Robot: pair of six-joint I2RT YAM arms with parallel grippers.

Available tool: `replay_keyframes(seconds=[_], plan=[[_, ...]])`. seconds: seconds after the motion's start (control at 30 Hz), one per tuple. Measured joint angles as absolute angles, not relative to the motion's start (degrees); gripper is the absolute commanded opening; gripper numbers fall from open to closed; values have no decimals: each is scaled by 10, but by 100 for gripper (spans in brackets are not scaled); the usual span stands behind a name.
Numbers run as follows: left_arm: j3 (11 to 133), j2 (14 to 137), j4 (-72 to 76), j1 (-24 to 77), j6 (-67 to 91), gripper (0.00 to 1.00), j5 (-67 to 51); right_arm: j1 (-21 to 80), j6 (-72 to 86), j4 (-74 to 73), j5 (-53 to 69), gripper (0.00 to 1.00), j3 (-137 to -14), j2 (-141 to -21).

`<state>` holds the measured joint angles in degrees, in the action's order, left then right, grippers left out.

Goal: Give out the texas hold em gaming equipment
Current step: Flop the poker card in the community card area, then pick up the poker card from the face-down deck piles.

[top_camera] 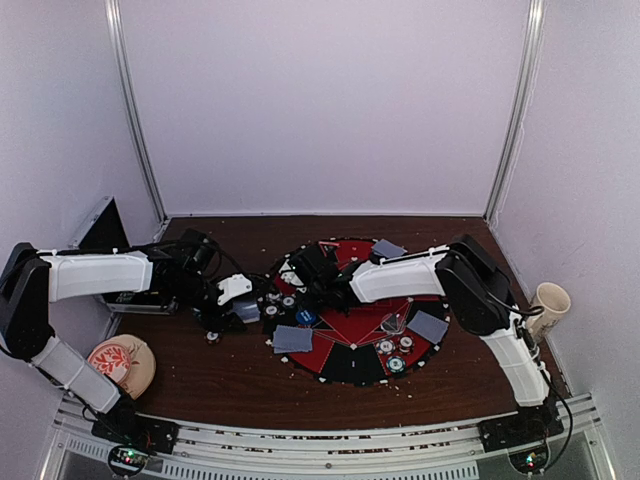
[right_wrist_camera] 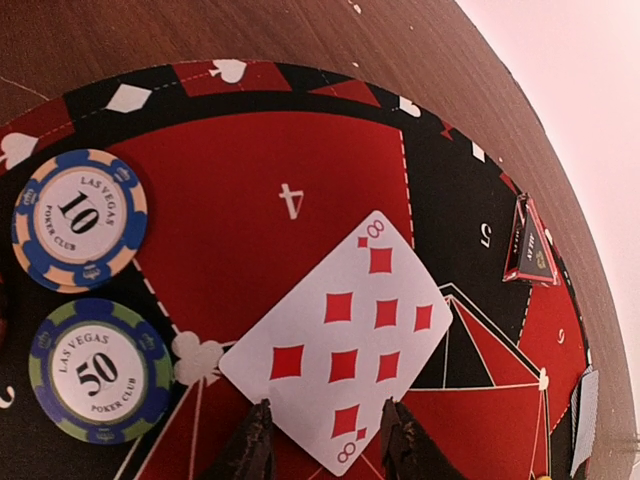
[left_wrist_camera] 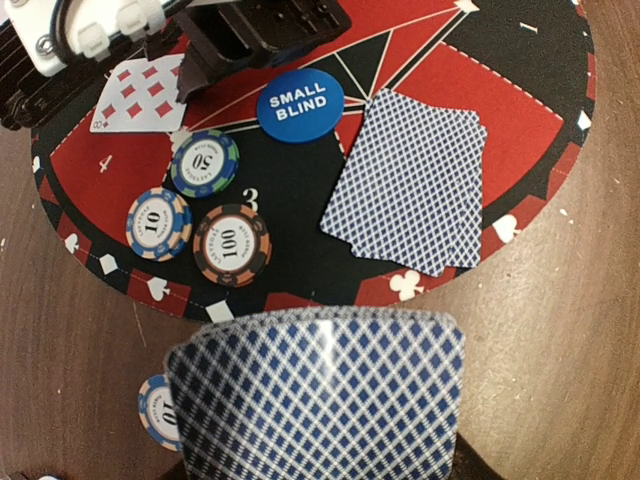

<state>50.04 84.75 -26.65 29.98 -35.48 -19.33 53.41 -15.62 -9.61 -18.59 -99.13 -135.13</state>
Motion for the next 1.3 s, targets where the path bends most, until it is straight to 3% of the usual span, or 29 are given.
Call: replay_keyframes(seconds=[0.2, 0.33, 0.5, 0.77, 1.03, 1.3], plan=[[500, 848, -267, 300, -355, 54, -194, 529, -144, -93, -171, 42, -984, -1345], [501, 848, -266, 300, -354, 54, -198, 529, -109, -79, -126, 59, -934, -1294], [504, 848, -267, 300, -354, 54, -202, 528, -45, -56, -73, 64, -886, -1205], [513, 848, -267, 300, -354, 54, -205, 520, 140, 55, 73, 66, -820, -1112], [515, 848, -270, 309, -354, 54, -204, 520, 362, 203, 243, 66, -743, -1136], [528, 848, -271, 319, -353, 54, -205, 528, 453, 274, 312, 66, -736, -1174]])
